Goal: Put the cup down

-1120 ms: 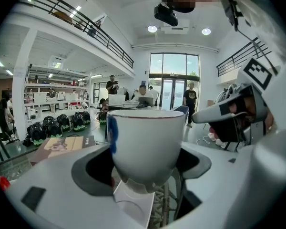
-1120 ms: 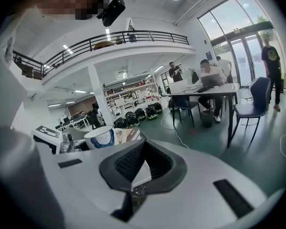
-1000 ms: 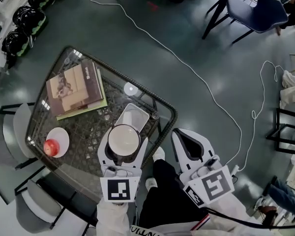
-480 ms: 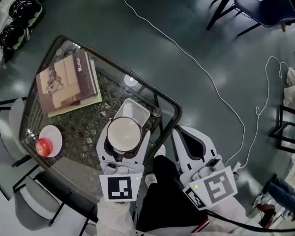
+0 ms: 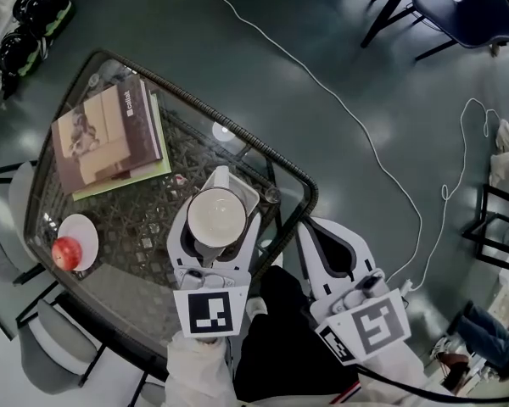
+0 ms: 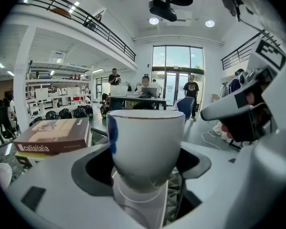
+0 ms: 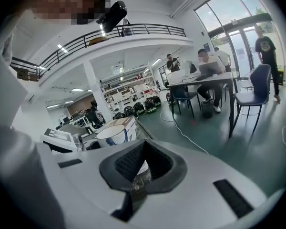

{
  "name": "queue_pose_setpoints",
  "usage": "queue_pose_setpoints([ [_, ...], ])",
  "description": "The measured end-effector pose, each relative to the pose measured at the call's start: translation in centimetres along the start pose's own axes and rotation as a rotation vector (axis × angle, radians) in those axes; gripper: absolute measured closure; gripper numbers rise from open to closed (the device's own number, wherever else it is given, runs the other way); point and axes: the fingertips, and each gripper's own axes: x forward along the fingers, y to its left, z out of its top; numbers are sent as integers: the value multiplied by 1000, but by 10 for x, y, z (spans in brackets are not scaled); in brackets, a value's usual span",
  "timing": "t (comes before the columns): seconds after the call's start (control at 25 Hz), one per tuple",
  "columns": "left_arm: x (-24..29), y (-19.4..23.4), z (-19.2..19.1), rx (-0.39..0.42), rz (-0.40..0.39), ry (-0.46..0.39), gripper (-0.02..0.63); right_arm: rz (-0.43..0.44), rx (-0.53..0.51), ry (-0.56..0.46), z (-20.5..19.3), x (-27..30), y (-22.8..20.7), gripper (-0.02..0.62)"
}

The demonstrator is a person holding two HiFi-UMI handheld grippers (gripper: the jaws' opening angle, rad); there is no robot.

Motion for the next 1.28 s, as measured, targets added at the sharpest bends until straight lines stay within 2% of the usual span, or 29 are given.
queue_pose_setpoints([
  [0.96, 18, 3, -25, -20, 25, 35, 215, 18, 28, 27, -9, 16, -7, 589],
  [1.28, 19, 4, -26, 9, 42, 40, 215, 25, 36, 34, -12, 15, -6, 589],
])
